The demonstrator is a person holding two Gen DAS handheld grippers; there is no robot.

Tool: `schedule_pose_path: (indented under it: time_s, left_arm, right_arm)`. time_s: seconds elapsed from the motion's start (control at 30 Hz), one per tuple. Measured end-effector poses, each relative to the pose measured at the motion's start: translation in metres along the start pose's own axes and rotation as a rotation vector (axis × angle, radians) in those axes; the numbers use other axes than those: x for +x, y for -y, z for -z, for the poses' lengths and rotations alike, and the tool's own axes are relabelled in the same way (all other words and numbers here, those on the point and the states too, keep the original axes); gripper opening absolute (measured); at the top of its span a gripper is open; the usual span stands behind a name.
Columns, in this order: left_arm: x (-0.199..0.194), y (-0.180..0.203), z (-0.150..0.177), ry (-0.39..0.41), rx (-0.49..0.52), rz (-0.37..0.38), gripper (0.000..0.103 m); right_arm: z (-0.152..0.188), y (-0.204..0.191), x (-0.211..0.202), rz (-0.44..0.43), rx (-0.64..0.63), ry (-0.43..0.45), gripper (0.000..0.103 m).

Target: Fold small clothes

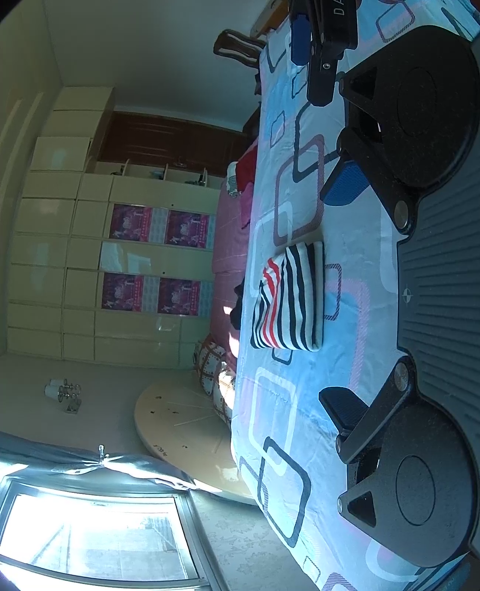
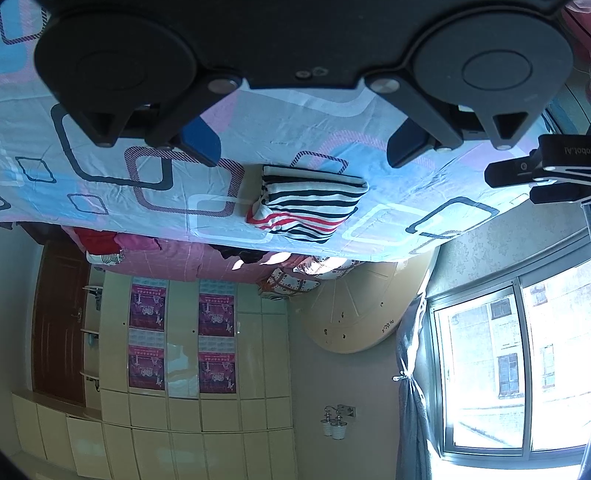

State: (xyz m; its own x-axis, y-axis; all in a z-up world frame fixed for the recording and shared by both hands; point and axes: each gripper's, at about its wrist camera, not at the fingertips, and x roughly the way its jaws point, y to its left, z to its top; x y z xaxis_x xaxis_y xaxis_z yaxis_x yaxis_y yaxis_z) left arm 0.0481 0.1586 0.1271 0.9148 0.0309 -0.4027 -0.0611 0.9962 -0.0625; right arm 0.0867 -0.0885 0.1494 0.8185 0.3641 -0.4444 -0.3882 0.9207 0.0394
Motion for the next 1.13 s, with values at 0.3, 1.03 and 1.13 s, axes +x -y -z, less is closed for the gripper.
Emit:
schedule_pose_path:
  time_s: [0.3, 1.03, 1.13]
  left_arm:
    - [0.004, 0.005, -0.002, -0.003, 0.004, 0.005, 0.103]
    - [-0.003, 0.019, -0.002, 0.038, -0.004, 0.011, 0.103]
    - [-0.002, 0.018, -0.003, 0.026, -0.030, 0.034, 0.103]
  right_arm:
    - [0.000, 0.000, 0.000, 0.003, -0.002, -0.002, 0.096]
    - [0.004, 0.013, -0.002, 0.004, 0.005, -0.004, 0.096]
    - [0.005, 0.017, -0.003, 0.000, 0.007, 0.000, 0.096]
